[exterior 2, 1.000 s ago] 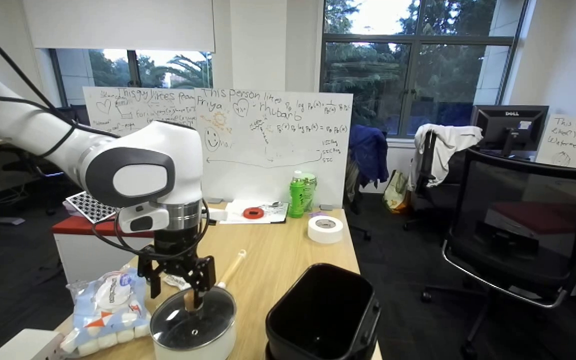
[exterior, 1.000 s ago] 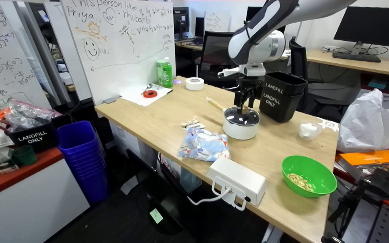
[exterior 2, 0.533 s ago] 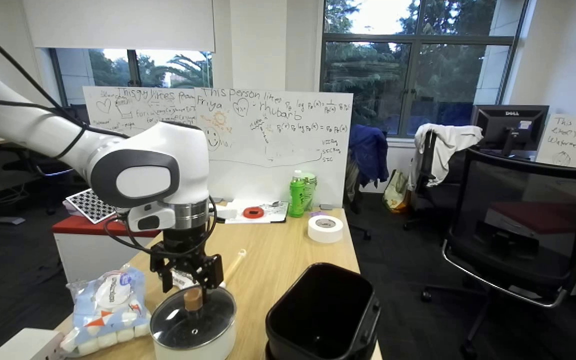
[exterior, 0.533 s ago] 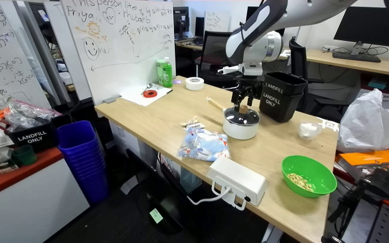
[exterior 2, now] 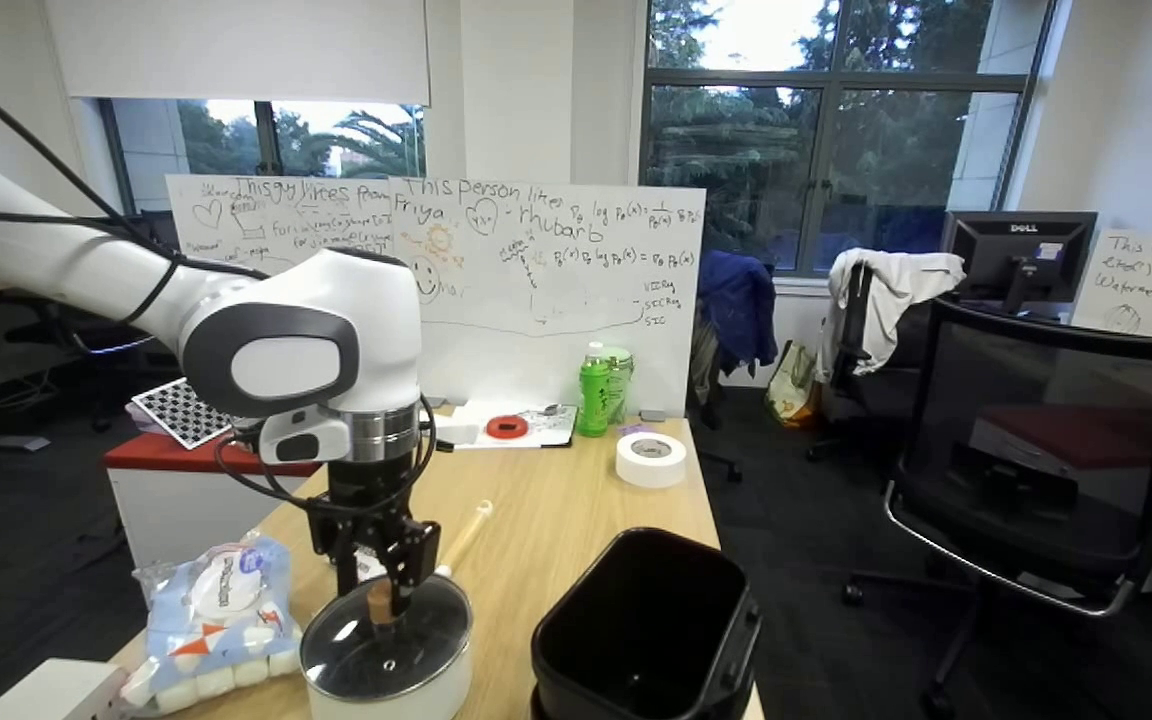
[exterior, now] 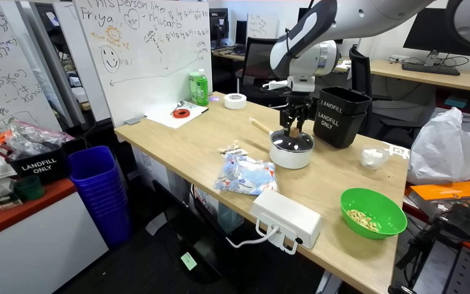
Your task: Take the lid off the pot and put it on the table
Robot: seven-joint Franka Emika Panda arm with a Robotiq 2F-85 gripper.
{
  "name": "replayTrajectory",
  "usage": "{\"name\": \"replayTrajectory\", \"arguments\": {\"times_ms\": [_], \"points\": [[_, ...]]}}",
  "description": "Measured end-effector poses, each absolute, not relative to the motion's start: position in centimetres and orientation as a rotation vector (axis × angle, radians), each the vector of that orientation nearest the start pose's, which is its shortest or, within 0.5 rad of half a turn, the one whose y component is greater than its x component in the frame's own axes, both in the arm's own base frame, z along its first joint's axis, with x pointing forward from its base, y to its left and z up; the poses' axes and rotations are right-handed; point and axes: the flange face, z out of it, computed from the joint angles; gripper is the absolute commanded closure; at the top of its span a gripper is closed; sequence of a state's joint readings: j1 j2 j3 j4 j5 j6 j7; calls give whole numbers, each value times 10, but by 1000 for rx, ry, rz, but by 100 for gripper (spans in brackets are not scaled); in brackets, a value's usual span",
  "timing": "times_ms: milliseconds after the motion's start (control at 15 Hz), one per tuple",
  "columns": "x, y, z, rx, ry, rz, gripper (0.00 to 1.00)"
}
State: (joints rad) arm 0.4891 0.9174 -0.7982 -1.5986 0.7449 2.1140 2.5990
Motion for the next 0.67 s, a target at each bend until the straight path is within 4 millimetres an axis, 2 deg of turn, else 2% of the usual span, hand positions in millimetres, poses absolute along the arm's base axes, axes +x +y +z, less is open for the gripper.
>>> {"name": "replayTrajectory", "arguments": {"times_ms": [200,267,667], "points": [[673,-107,198,58,3201,21,81],[673,-109,198,65,3201,18,85],[674,-108,199,80,3206,21,85]]}}
